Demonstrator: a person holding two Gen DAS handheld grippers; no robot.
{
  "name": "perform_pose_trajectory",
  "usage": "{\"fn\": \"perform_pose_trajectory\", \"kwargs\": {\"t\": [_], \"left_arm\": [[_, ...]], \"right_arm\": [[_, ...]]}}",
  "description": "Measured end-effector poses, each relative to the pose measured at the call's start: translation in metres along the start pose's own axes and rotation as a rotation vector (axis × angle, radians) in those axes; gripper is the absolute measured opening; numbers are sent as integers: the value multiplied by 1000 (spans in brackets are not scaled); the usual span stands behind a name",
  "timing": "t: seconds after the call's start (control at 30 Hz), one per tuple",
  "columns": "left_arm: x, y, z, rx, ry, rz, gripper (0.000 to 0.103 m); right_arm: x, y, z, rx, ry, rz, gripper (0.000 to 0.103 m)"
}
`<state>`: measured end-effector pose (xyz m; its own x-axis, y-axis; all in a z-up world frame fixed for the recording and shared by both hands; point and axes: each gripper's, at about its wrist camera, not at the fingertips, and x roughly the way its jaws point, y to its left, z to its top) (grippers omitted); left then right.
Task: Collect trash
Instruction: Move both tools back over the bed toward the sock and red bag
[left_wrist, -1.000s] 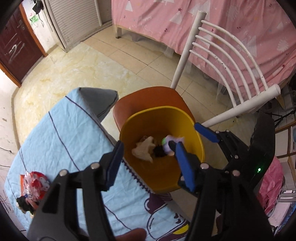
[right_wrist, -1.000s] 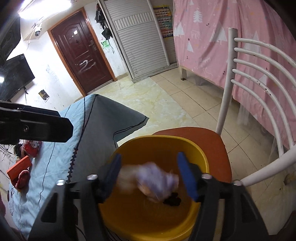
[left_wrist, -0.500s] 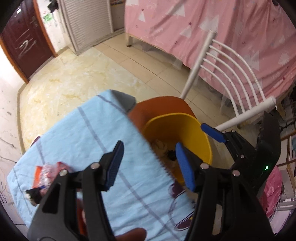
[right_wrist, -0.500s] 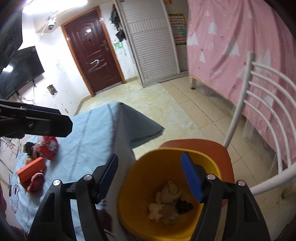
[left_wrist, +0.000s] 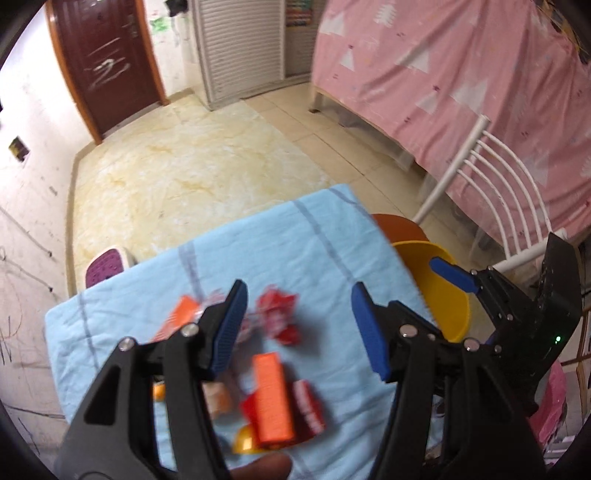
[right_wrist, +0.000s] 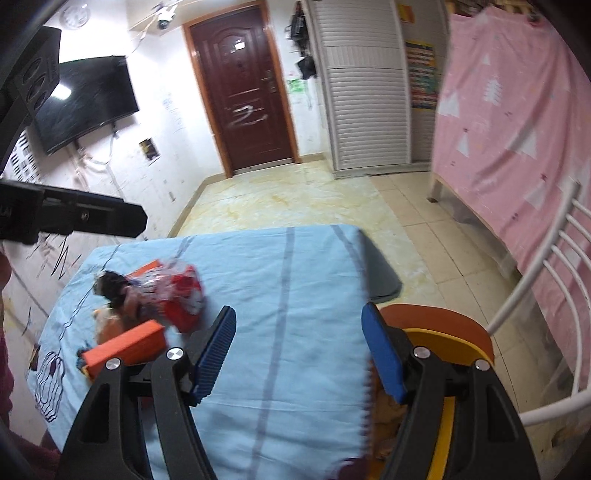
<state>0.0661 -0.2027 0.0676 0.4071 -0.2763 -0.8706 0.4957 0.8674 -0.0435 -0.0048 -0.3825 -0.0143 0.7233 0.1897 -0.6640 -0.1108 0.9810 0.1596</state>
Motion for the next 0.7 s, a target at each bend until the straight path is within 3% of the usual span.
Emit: {"fn": "perform_pose_trajectory", "kwargs": {"t": [0.1,0.33,0.7], "left_arm": [[-5,24,-9,-28,-3,22,62],[-2,81,-30,-107,19,52,62],[21,119,-53,-168,77,18,62]], "right_arm": [[7,19,2,-30,17,16,64],[27,63,5,-82,52,50,64],[68,105,14,-124,121,66,64]]}}
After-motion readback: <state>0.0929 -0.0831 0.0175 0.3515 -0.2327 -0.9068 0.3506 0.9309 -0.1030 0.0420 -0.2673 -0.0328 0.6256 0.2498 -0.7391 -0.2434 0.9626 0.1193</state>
